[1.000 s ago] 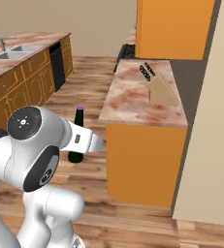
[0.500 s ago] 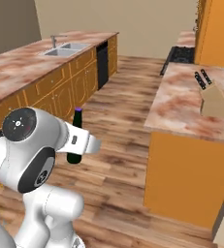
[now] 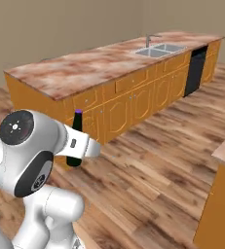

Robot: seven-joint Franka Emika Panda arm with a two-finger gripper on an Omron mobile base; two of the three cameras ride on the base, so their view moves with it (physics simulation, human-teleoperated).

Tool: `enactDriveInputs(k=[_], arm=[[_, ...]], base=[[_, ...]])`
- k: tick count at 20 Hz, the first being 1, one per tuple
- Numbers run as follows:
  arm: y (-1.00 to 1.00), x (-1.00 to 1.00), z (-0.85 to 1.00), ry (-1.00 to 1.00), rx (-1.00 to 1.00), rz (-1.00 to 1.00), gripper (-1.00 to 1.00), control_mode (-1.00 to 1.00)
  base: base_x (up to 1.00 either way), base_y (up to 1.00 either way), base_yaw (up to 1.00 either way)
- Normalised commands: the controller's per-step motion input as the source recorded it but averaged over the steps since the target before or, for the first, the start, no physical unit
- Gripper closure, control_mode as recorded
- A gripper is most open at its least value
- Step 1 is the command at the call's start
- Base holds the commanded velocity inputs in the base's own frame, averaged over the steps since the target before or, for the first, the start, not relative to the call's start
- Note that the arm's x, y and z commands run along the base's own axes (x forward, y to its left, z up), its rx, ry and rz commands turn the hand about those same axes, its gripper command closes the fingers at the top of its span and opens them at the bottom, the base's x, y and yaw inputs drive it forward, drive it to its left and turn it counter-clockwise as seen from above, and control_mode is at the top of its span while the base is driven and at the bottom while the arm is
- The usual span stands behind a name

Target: Sort all alcoholic drinks to one cabinet, and non-alcoholic drinks to the other.

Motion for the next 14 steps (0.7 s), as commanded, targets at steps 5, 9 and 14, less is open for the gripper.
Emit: enactDriveInputs(k=[5, 9, 14], arm=[[0.00, 0.00, 0.00, 0.00, 0.00, 0.00, 1.00, 1.00], [0.00, 0.00, 0.00, 0.00, 0.00, 0.00, 1.00, 1.00], [0.00, 0.00, 0.00, 0.00, 0.00, 0.00, 1.00, 1.00]], base=[[0.00, 0.00, 0.85], [0.09, 0.00, 0.80], [0.28, 0.00, 0.72]])
